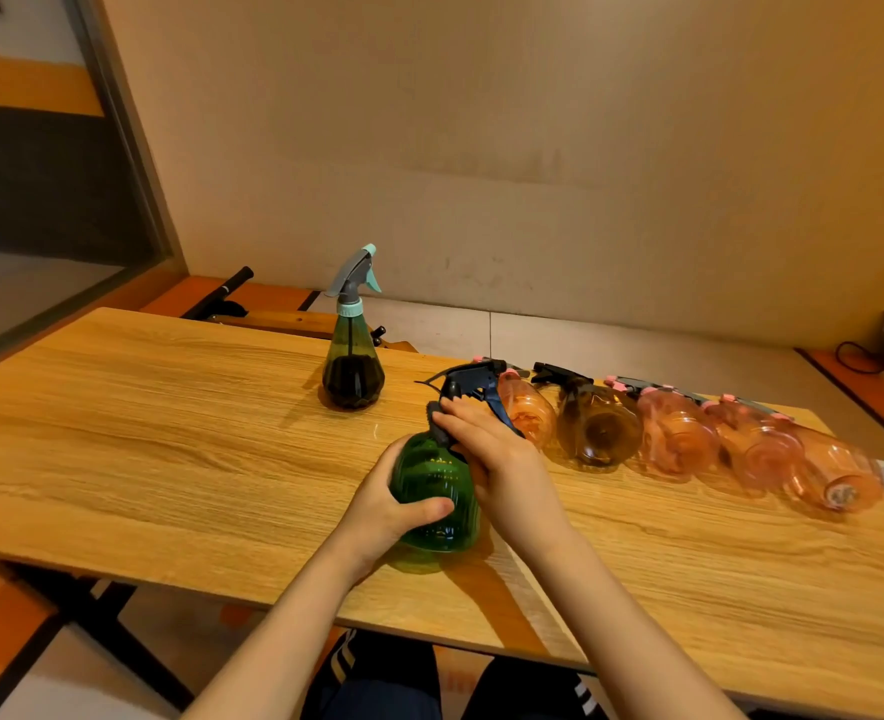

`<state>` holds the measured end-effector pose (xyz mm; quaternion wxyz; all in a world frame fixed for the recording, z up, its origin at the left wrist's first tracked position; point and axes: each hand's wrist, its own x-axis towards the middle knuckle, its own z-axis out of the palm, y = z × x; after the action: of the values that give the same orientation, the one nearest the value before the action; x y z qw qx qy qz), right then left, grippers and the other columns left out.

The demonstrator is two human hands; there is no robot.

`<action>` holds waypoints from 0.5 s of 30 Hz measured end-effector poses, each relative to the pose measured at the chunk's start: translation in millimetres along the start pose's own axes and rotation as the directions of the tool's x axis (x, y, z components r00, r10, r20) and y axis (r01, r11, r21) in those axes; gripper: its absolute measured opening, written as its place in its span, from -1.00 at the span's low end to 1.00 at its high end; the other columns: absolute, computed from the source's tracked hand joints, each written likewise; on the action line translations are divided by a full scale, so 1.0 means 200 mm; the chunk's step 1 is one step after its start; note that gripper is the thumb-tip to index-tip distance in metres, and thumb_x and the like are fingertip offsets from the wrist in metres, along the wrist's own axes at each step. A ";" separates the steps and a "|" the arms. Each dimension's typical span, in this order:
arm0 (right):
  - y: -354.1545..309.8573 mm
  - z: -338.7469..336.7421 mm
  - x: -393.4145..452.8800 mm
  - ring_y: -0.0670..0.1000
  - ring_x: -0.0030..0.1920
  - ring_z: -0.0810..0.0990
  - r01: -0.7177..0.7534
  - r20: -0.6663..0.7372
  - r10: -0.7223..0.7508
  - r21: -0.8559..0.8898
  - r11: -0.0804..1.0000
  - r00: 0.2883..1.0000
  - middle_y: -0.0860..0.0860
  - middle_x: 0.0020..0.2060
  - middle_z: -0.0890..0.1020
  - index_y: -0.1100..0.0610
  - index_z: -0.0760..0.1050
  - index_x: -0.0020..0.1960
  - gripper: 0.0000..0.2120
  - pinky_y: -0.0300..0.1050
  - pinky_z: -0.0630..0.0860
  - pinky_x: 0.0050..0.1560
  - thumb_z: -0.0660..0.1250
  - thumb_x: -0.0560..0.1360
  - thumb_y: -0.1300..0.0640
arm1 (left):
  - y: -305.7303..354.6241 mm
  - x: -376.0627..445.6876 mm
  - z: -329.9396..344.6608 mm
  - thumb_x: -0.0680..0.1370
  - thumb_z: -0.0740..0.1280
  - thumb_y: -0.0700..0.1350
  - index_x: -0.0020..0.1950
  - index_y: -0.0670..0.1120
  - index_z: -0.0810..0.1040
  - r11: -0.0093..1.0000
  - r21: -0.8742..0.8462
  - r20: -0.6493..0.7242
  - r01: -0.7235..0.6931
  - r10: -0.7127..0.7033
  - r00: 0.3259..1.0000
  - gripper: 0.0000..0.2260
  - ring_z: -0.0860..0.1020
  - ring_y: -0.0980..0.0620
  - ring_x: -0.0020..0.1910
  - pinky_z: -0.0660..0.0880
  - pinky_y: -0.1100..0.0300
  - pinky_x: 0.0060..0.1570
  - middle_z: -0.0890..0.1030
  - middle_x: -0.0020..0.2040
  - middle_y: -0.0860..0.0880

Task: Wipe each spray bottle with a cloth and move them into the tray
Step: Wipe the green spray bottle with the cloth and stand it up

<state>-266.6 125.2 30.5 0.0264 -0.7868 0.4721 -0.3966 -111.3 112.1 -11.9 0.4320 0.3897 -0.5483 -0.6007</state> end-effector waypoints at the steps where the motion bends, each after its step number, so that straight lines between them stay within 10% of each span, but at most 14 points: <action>1: 0.01 0.00 -0.01 -0.05 0.32 0.37 0.007 0.001 -0.007 -0.008 1.000 1.000 0.05 0.27 0.50 0.13 0.49 0.28 -0.56 -0.14 0.30 0.33 0.37 0.41 0.32 | 0.00 0.00 0.00 0.11 0.55 0.01 0.23 0.09 0.45 1.000 0.002 0.001 -0.003 0.003 1.000 -0.30 0.61 0.06 0.09 0.55 0.21 -0.05 0.62 0.12 -0.02; 11: 0.01 -0.16 0.01 0.14 0.21 0.52 0.063 -0.208 -0.117 -0.252 0.966 0.971 0.18 0.17 0.57 0.24 0.52 0.21 -0.56 0.07 0.42 0.20 0.32 0.35 0.44 | 0.01 0.03 -0.01 0.14 0.55 0.05 0.26 0.14 0.40 0.995 0.098 0.071 0.020 -0.027 0.997 -0.28 0.61 0.13 0.08 0.56 0.20 -0.03 0.59 0.15 0.02; 15: 0.05 -0.07 0.05 0.13 0.36 0.34 0.142 0.026 -0.140 -0.245 0.959 0.990 0.15 0.30 0.46 0.18 0.42 0.32 -0.45 0.20 0.36 0.26 0.42 0.36 0.40 | 0.02 0.03 0.01 0.15 0.55 0.05 0.23 0.16 0.42 0.992 0.127 0.078 -0.001 -0.009 0.997 -0.32 0.60 0.15 0.08 0.56 0.21 -0.02 0.60 0.13 0.06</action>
<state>-279.6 116.7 41.9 -0.0978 -0.8173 0.4605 -0.3322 -115.3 106.8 -7.7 0.3836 0.3936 -0.6009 -0.5803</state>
